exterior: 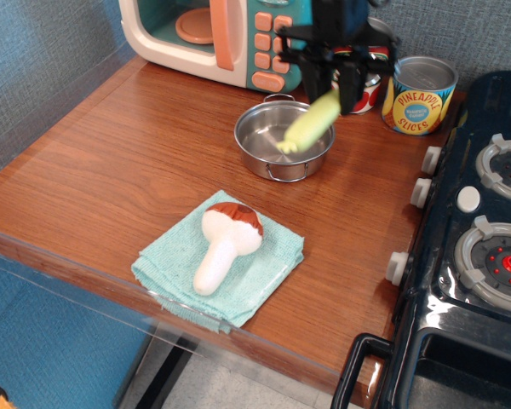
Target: Move the spatula from right side of the tiffin box, and place it infront of the oven.
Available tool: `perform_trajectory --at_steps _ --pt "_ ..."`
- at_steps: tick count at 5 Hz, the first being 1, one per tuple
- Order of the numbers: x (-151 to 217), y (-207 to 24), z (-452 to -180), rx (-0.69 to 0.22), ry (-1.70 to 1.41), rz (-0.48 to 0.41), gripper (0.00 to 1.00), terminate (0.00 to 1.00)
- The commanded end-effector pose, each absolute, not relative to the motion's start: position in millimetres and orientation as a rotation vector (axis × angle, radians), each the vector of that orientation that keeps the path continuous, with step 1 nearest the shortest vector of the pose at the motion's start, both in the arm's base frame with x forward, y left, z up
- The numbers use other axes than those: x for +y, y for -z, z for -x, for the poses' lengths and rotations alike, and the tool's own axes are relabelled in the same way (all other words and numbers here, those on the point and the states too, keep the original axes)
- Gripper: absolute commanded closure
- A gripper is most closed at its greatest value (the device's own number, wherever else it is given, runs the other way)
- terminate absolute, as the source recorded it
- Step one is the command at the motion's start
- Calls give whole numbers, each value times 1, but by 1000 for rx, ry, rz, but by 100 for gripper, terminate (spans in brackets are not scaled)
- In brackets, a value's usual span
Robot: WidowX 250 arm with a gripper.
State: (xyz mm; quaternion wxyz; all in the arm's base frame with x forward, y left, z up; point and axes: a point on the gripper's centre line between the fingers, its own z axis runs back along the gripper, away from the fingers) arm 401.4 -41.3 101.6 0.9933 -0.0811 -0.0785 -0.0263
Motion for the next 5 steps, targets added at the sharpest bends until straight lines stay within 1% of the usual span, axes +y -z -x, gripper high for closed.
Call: perform_trajectory --at_steps 1,2,3,4,5 --pt "34 -142 -378 -281 -24 66 100 0" --pt "68 -139 -383 -292 -56 15 100 0" --pt "97 -125 -392 -272 -86 -16 100 0" --pt "113 -97 -399 -240 -82 -82 100 0" --pt "119 -68 -398 -183 -62 -134 100 0"
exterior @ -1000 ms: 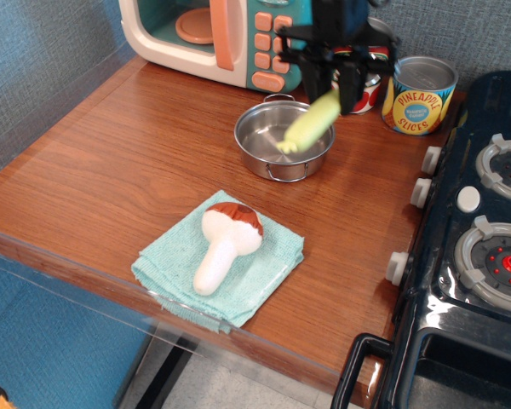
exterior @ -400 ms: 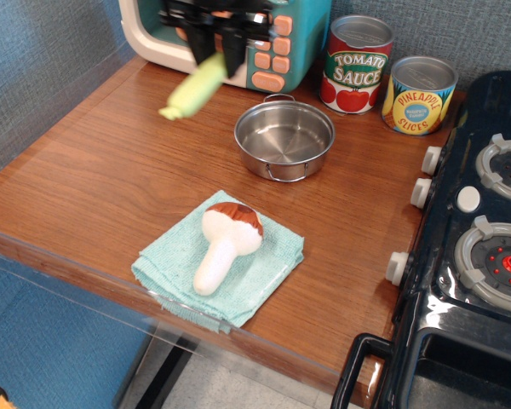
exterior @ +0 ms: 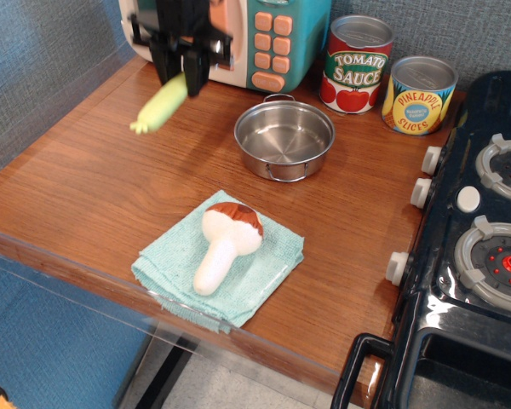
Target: Move the spatula from right side of the tiffin box, and place it infront of the oven.
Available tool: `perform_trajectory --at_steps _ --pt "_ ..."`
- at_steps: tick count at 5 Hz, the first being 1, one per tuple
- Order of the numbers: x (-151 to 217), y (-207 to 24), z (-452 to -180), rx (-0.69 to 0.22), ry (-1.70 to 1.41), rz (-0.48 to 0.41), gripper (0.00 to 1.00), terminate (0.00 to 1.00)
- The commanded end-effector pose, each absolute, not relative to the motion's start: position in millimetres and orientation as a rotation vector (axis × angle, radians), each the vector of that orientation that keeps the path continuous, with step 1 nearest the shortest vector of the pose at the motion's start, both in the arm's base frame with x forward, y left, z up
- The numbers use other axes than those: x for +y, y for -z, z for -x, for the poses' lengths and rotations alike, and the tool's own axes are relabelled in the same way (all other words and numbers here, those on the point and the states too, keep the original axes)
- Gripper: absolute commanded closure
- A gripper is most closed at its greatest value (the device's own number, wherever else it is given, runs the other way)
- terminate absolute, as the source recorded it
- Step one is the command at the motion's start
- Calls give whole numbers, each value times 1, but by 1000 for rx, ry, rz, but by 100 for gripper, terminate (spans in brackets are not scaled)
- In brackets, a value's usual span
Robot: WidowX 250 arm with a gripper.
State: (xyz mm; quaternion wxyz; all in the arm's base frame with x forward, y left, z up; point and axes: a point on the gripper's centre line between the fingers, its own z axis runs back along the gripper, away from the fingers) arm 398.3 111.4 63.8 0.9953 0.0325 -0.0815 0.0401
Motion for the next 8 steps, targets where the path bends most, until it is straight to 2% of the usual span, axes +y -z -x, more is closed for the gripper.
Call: perform_trajectory --at_steps 1,2,3,6,8 --pt "116 -51 -392 -164 -37 -156 100 0" --pt "116 -43 -393 -149 -18 -156 100 0" --pt "118 -45 -391 -149 -10 -137 0 0" --pt "115 -91 -371 -131 54 -127 0 0" --pt "112 -88 -367 -138 5 -162 0 0"
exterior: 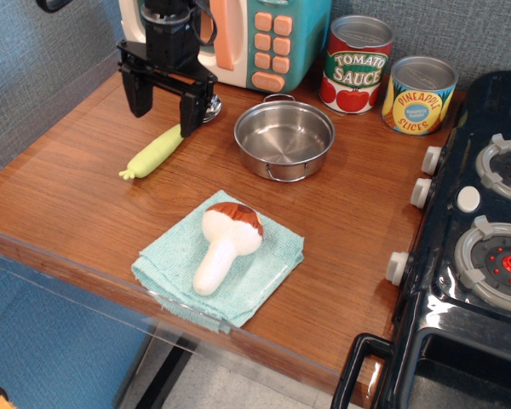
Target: Move the spatula from right side of the tiffin box, and place it infront of the oven.
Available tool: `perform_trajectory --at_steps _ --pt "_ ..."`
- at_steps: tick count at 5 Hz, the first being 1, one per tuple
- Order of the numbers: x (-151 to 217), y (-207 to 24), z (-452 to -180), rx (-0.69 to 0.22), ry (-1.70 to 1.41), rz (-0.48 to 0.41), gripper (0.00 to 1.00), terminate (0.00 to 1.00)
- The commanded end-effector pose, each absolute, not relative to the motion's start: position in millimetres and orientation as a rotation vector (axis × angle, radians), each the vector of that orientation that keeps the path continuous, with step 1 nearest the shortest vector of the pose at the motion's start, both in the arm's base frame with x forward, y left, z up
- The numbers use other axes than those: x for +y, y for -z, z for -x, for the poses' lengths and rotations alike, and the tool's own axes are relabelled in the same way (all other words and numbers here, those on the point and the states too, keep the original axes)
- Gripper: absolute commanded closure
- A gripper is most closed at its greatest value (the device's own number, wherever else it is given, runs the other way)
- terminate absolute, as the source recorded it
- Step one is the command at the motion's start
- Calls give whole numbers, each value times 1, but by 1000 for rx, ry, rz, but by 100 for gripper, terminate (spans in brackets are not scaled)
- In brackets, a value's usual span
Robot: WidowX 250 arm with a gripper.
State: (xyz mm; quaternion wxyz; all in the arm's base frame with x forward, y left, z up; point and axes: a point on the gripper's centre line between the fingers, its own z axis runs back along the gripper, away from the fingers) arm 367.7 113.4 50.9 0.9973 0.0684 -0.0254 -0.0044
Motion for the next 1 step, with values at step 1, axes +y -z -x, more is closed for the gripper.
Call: perform_trajectory --at_steps 1 --pt "112 -88 -367 -138 5 -162 0 100"
